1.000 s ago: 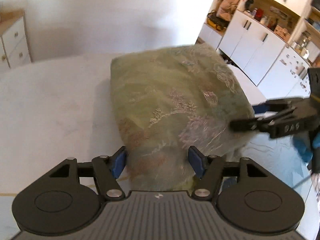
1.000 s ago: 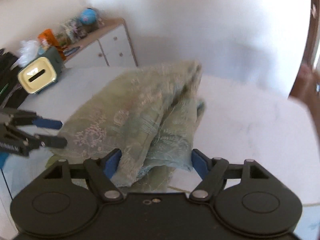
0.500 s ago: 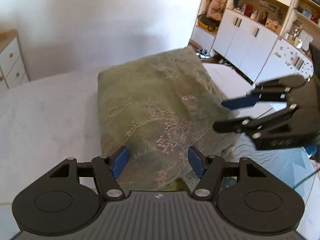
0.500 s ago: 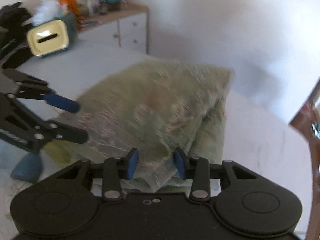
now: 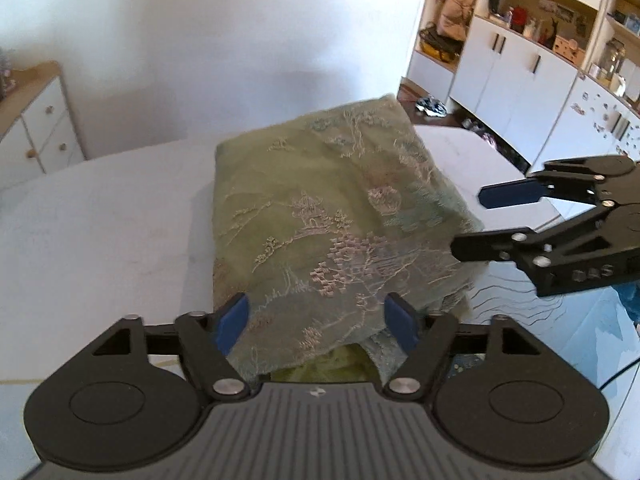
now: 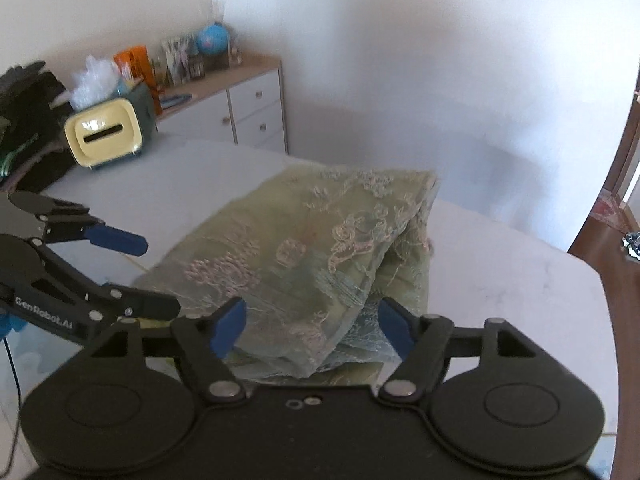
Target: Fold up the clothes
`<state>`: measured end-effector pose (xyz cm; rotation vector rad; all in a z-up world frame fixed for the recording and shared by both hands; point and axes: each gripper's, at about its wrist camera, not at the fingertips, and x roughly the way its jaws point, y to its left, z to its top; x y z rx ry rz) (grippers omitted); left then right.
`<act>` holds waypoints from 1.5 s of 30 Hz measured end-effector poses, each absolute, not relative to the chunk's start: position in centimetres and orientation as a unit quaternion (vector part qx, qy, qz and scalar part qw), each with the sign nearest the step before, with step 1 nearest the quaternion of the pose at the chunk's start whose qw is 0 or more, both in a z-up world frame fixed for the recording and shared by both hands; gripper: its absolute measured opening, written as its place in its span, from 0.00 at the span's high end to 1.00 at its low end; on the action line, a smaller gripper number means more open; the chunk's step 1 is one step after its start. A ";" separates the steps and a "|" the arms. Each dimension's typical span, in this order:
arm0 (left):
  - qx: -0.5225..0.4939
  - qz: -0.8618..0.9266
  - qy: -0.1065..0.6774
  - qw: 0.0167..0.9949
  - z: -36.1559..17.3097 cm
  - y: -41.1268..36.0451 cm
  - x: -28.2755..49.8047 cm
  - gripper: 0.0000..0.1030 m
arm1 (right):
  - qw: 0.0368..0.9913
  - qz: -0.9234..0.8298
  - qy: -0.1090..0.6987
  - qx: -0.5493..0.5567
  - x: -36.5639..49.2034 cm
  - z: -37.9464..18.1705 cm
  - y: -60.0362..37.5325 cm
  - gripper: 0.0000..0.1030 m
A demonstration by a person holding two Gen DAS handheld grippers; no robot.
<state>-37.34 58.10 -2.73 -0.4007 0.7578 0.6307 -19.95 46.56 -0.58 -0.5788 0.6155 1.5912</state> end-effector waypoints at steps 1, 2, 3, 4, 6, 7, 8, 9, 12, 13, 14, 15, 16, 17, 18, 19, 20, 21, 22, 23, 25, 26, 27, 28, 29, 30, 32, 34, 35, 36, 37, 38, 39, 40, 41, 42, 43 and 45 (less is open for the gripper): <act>-0.194 0.302 0.356 0.863 -2.4 57.6 -37.6 0.17 | 0.625 0.690 0.266 -0.250 -20.1 -0.4 46.1 0.00; -0.196 0.303 0.353 0.863 -2.1 57.2 -37.8 0.15 | 0.629 0.688 0.264 -0.249 -20.2 -0.3 45.6 0.00; -0.198 0.305 0.351 0.863 -1.9 56.7 -38.0 0.12 | 0.631 0.686 0.264 -0.246 -20.4 -0.2 45.1 0.00; -0.201 0.306 0.348 0.863 -1.7 56.3 -38.2 0.10 | 0.633 0.686 0.266 -0.242 -20.5 0.0 44.6 0.00; -0.198 0.309 0.348 0.863 -1.3 55.2 -38.4 0.01 | 0.635 0.685 0.268 -0.238 -20.7 0.4 43.5 0.00; -0.197 0.311 0.348 0.862 -1.1 54.7 -38.5 0.01 | 0.636 0.684 0.267 -0.236 -20.9 0.5 43.0 0.00; -0.196 0.313 0.350 0.861 -1.0 54.2 -38.7 0.01 | 0.639 0.683 0.266 -0.234 -21.1 0.6 42.5 0.00; -0.197 0.314 0.350 0.860 -0.8 53.7 -38.8 0.01 | 0.642 0.682 0.264 -0.231 -21.3 0.6 42.1 0.00; -0.200 0.315 0.346 0.861 -0.6 52.4 -39.3 0.01 | 0.650 0.677 0.260 -0.224 -21.8 0.9 40.6 0.00; -0.198 0.319 0.344 0.861 -0.4 52.0 -39.5 0.01 | 0.653 0.676 0.259 -0.222 -21.9 1.0 40.1 0.00; -0.197 0.323 0.343 0.860 -0.3 51.5 -39.6 0.01 | 0.656 0.675 0.258 -0.219 -22.1 1.1 39.6 0.00; -0.196 0.327 0.342 0.859 -0.2 51.0 -39.7 0.01 | 0.658 0.674 0.258 -0.216 -22.2 1.1 39.2 0.00; -0.195 0.331 0.341 0.858 0.0 50.6 -39.8 0.01 | 0.661 0.672 0.258 -0.212 -22.4 1.1 38.7 0.00; -0.195 0.335 0.339 0.857 0.1 50.2 -40.0 0.01 | 0.665 0.670 0.258 -0.207 -22.5 1.1 38.2 0.00; -0.195 0.339 0.338 0.856 0.2 49.9 -40.2 0.01 | 0.668 0.667 0.258 -0.204 -22.6 1.1 37.8 0.00; -0.194 0.344 0.335 0.855 0.3 49.5 -40.4 0.01 | 0.671 0.665 0.259 -0.202 -22.6 1.0 37.4 0.00; -0.192 0.349 0.333 0.855 0.4 49.1 -40.6 0.01 | 0.673 0.663 0.259 -0.201 -22.7 1.0 37.0 0.00; -0.191 0.353 0.331 0.854 0.5 48.7 -40.8 0.01 | 0.674 0.661 0.263 -0.199 -22.8 0.8 36.7 0.00; -0.190 0.361 0.329 0.852 0.4 48.4 -41.0 0.01 | 0.674 0.660 0.269 -0.197 -22.8 0.6 36.5 0.00; -0.188 0.369 0.328 0.849 0.4 48.1 -41.2 0.01 | 0.674 0.658 0.274 -0.195 -22.9 0.4 36.3 0.00; -0.186 0.380 0.328 0.845 0.3 47.6 -41.6 0.01 | 0.673 0.656 0.283 -0.191 -23.0 0.1 35.8 0.00; -0.185 0.382 0.330 0.843 0.2 47.3 -41.8 0.01 | 0.672 0.656 0.286 -0.189 -23.2 -0.1 35.5 0.00; -0.185 0.384 0.331 0.842 0.1 47.1 -41.9 0.01 | 0.672 0.656 0.288 -0.187 -23.3 -0.2 35.3 0.00; -0.186 0.386 0.331 0.841 0.0 46.9 -42.1 0.01 | 0.671 0.657 0.289 -0.186 -23.4 -0.2 35.2 0.00; -0.186 0.387 0.331 0.840 -0.1 46.7 -42.3 0.01 | 0.670 0.658 0.290 -0.186 -23.6 -0.3 35.1 0.00; -0.187 0.390 0.330 0.839 -0.1 46.5 -42.4 0.01 | 0.669 0.659 0.290 -0.185 -23.7 -0.3 35.0 0.00; -0.188 0.405 0.323 0.834 0.0 46.1 -42.8 0.01 | 0.667 0.661 0.291 -0.184 -23.9 -0.3 34.7 0.00; -0.190 0.409 0.318 0.834 0.1 45.8 -43.1 0.01 | 0.664 0.663 0.292 -0.184 -24.1 -0.4 34.5 0.00; -0.192 0.408 0.317 0.835 0.1 45.7 -43.3 0.01 | 0.663 0.664 0.293 -0.183 -24.3 -0.4 34.4 0.00; -0.193 0.407 0.315 0.835 0.2 45.5 -43.5 0.01 | 0.662 0.665 0.293 -0.183 -24.4 -0.4 34.3 0.00; -0.192 0.408 0.316 0.835 0.3 45.4 -43.5 0.01 | 0.661 0.666 0.293 -0.182 -24.5 -0.4 34.2 0.00; -0.190 0.408 0.318 0.835 0.4 45.2 -43.6 0.01 | 0.661 0.667 0.293 -0.182 -24.5 -0.4 34.2 0.00; -0.188 0.408 0.319 0.835 0.5 45.1 -43.6 0.01 | 0.661 0.668 0.292 -0.181 -24.6 -0.4 34.2 0.00; -0.185 0.408 0.319 0.835 0.5 44.9 -43.6 0.01 | 0.661 0.668 0.291 -0.180 -24.7 -0.4 34.1 0.00; -0.183 0.408 0.320 0.835 0.6 44.8 -43.6 0.01 | 0.661 0.669 0.290 -0.180 -24.8 -0.4 34.1 0.00; -0.180 0.408 0.320 0.836 0.6 44.6 -43.6 0.01 | 0.661 0.669 0.290 -0.179 -24.8 -0.4 34.1 0.00; -0.177 0.409 0.320 0.836 0.6 44.5 -43.6 0.01 | 0.661 0.668 0.292 -0.178 -24.8 -0.4 34.1 0.00; -0.171 0.410 0.320 0.837 0.7 44.2 -43.5 0.01 | 0.662 0.667 0.293 -0.178 -24.8 -0.5 34.2 0.00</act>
